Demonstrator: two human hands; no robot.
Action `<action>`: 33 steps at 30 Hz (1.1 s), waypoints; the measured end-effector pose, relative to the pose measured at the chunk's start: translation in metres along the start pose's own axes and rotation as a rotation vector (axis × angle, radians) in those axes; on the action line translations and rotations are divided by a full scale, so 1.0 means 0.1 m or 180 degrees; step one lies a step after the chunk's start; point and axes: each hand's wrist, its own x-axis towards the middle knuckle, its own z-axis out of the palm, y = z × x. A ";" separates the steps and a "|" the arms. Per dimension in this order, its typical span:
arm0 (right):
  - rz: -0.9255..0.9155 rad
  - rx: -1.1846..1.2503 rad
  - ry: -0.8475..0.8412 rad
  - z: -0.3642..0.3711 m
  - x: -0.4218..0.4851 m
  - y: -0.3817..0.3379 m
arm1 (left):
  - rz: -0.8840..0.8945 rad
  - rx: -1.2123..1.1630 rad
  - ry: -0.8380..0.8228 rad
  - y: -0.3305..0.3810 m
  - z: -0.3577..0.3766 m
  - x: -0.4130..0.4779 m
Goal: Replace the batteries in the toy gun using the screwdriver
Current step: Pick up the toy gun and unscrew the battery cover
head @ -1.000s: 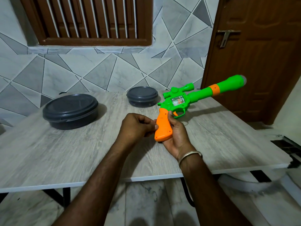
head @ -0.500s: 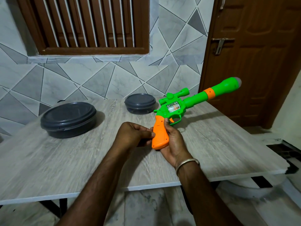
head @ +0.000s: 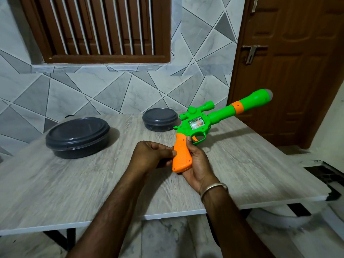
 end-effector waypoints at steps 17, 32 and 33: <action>0.0018 -0.0090 0.0034 0.01 -0.02 0.00 | -0.0026 0.0215 0.0044 -0.01 0.01 0.00; 0.0015 0.0118 0.0008 0.02 -0.05 -0.03 | -0.0175 0.0069 -0.0142 -0.02 0.01 0.04; 0.0020 0.0145 0.0008 0.03 -0.05 -0.03 | -0.0183 0.0071 -0.0148 -0.02 0.02 0.04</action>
